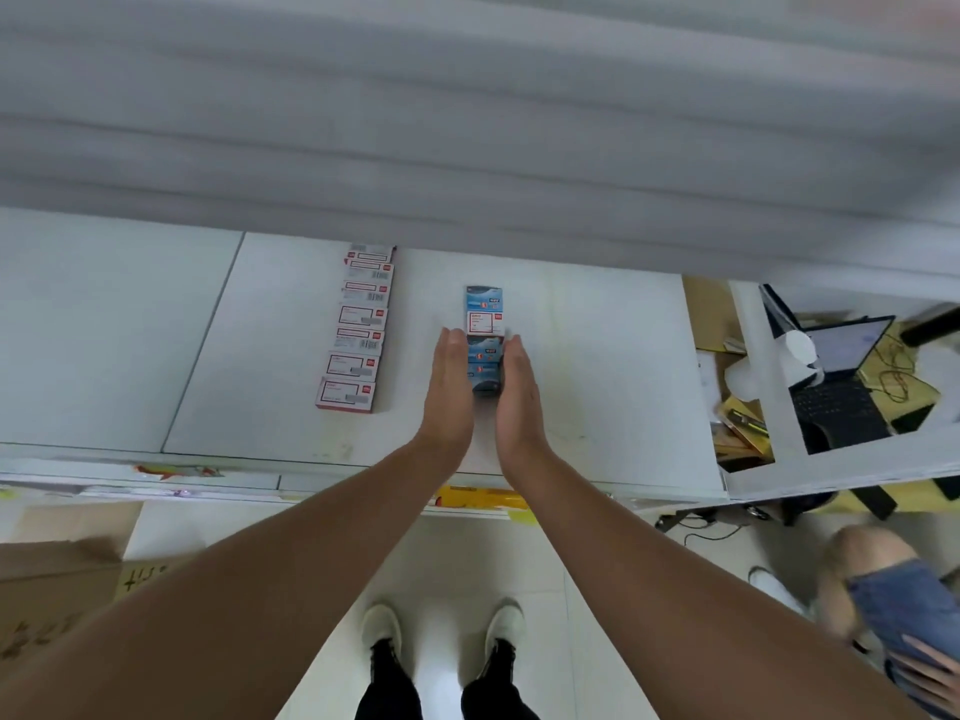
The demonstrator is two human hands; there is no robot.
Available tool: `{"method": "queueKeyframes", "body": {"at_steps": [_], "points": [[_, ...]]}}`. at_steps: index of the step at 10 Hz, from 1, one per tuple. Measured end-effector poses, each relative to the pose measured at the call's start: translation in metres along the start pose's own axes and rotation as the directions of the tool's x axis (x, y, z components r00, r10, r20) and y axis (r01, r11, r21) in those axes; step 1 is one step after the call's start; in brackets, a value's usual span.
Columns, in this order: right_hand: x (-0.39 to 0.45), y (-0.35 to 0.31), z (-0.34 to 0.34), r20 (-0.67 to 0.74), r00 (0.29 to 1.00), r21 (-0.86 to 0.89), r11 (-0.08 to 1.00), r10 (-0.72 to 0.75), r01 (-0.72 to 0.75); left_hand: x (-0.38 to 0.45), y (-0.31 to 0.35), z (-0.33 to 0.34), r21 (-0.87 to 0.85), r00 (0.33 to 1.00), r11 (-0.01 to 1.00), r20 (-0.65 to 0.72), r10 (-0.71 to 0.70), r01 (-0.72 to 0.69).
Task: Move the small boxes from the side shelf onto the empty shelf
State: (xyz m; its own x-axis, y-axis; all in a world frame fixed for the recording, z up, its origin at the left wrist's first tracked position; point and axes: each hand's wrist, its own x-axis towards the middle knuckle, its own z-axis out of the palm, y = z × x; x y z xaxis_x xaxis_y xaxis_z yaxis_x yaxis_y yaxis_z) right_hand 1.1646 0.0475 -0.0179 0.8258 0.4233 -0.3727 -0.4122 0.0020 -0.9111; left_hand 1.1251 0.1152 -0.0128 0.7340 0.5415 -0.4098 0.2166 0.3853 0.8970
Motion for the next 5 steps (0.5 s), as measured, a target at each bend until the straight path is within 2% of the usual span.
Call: {"method": "queueKeyframes", "body": {"at_steps": [1,3,4,5], "points": [[0.008,-0.005,0.002,0.018,1.000,0.010,1.000,0.004,-0.004,0.009,0.003,0.004,-0.007,1.000,1.000,-0.011,-0.017,0.017],[0.013,-0.008,-0.005,0.033,0.999,-0.110,0.994,0.000,0.004,0.015,0.013,0.000,-0.008,0.999,1.000,-0.022,-0.025,0.024],[0.004,-0.013,-0.014,0.024,0.999,-0.172,0.984,0.043,-0.038,0.007,0.017,-0.009,0.115,0.999,0.993,-0.023,-0.033,0.036],[-0.010,-0.025,-0.024,0.000,1.000,-0.201,0.980,0.005,-0.005,-0.004,0.019,-0.027,0.258,0.999,0.966,-0.046,0.006,0.006]]}}
